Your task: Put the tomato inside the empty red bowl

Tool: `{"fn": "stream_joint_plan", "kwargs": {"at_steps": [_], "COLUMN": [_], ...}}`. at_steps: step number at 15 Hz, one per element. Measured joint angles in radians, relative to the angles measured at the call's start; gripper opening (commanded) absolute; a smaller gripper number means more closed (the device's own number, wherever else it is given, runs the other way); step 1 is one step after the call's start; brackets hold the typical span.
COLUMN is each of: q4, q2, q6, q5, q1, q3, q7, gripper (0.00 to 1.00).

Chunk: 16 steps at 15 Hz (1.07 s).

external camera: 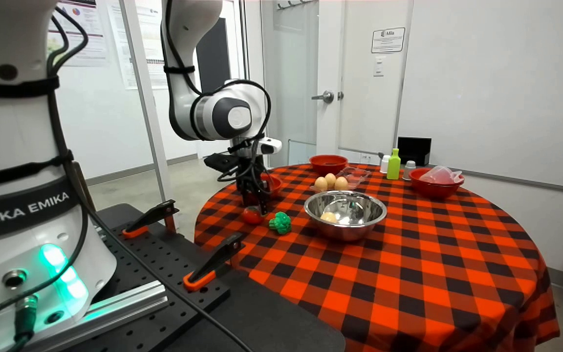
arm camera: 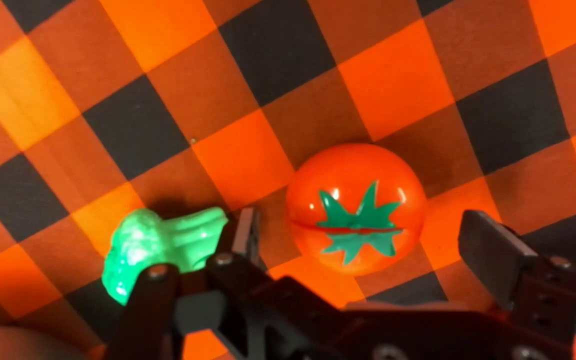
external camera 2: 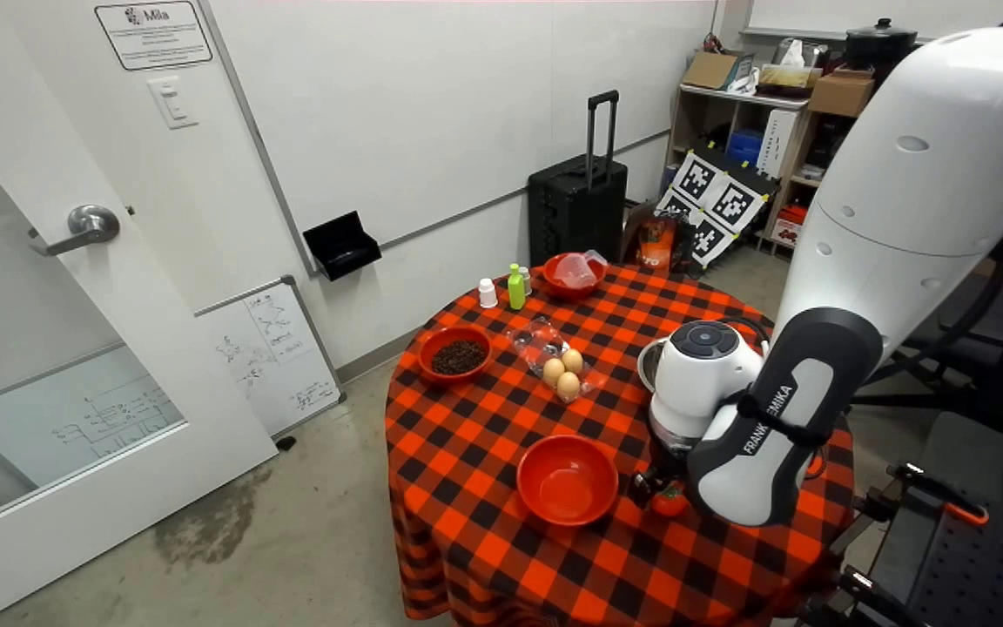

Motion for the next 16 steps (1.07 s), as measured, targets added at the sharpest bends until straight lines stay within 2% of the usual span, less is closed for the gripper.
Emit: {"fn": "stream_joint_plan", "kwargs": {"at_steps": [2, 3, 5, 8, 16], "q4": [0.014, 0.018, 0.024, 0.026, 0.027], "q2": [0.020, 0.027, 0.038, 0.043, 0.033], "q6": [0.000, 0.000, 0.000, 0.000, 0.000], "q5": [0.002, 0.003, 0.005, 0.012, 0.039], "q1": [0.008, 0.010, 0.013, 0.018, 0.025], "q3": [-0.010, -0.013, -0.019, -0.028, -0.036], "q7": [0.000, 0.000, 0.000, 0.000, 0.005], "gripper": [1.00, 0.76, 0.67, 0.42, 0.41]}}
